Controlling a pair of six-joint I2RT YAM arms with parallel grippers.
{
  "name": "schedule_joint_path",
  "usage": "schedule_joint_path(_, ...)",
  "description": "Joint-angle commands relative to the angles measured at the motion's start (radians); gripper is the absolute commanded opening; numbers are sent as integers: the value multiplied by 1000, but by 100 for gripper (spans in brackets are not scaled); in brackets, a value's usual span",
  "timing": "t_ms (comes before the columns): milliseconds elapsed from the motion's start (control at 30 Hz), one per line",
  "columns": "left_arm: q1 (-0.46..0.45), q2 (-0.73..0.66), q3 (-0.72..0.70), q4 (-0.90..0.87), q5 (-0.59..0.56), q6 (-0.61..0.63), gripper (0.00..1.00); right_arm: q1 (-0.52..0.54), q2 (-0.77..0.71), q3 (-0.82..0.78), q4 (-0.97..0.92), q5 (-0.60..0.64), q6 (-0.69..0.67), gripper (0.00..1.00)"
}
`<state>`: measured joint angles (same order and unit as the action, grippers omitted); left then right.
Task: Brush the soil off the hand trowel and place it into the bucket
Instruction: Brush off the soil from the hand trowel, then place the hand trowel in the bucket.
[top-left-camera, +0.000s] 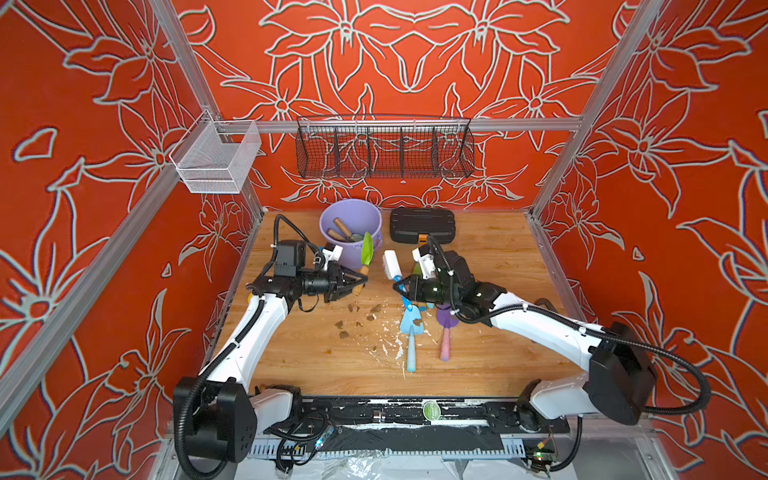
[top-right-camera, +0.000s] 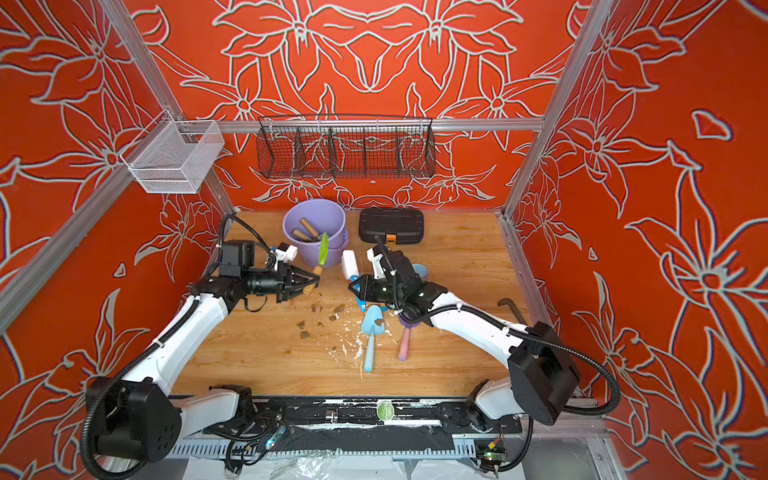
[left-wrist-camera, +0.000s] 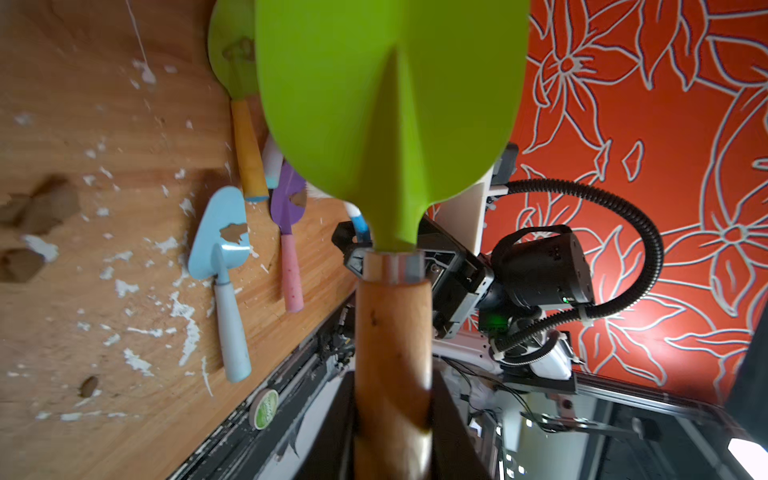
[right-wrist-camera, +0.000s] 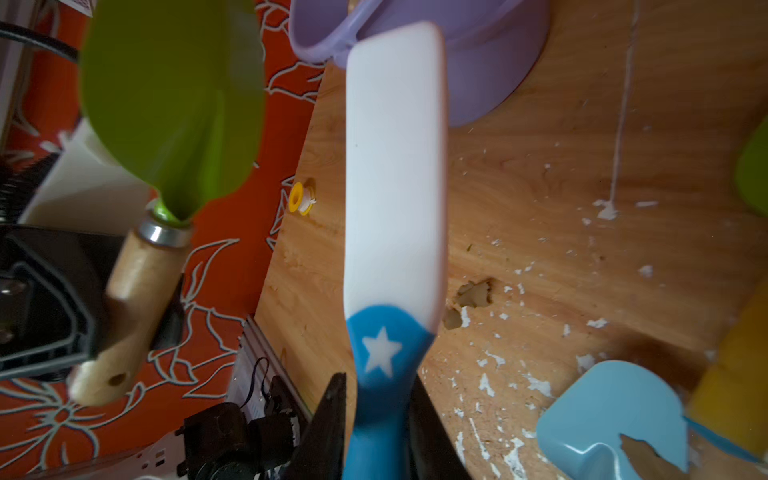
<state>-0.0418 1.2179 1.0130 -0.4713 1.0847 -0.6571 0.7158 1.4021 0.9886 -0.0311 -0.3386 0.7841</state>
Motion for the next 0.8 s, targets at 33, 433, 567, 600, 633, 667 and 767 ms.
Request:
schedule_joint_path(33,-9,70,151,-287,-341,198,0,-16,-50,95,-118,63,-93,0)
schedule_joint_path(433,-187,346,616,-549,-1041,313,0,-23,-57,160,-185,60,-109,0)
schedule_joint_path(567,-190,430,709,-588,-1115,327,0,-24,-61,155,-184,61,-103,0)
schedule_joint_path(600,-191,452,730,-593,-1133,333,0,-24,-64,154,-184,61,-102,0)
schedule_joint_path(633,-190,470,746,-595,-1146,339,0,-24,-65,153,-186,61,-103,0)
schedule_joint_path(667,-190,497,769,-600,-1156,342,0,-24,-69,153,-187,61,-102,0)
schedule_joint_path(767,-191,586,860,-633,-1155,351,0,-25,-71,154,-191,60,-104,0)
